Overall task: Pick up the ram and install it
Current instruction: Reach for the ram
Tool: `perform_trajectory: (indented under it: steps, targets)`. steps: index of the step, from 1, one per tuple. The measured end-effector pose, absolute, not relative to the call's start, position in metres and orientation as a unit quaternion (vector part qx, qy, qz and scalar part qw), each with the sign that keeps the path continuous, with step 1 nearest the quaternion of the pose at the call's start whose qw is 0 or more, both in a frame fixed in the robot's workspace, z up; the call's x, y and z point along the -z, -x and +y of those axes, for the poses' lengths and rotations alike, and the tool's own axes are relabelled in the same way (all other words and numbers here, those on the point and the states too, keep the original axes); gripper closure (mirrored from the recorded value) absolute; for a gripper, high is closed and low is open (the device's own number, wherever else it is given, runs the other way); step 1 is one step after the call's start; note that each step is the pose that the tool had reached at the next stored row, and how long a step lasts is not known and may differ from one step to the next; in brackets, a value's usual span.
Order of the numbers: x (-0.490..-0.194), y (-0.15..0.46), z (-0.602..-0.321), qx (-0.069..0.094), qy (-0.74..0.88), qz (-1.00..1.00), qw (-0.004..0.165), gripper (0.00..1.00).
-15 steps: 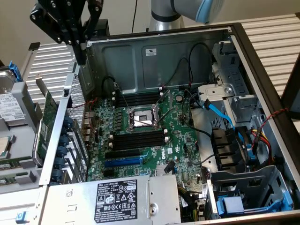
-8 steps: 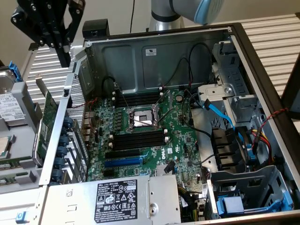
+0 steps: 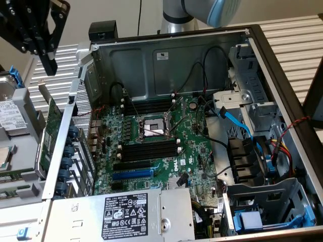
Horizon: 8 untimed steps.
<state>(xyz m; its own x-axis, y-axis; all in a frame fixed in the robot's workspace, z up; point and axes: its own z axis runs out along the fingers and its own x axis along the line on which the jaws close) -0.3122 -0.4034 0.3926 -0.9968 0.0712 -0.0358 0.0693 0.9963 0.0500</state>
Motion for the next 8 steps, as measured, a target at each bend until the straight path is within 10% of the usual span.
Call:
perform_trajectory:
  steps: [8]
  targets:
    - [-0.393, 0.338, -0.404, -0.024, -0.035, 0.999, 0.019, 0.89]
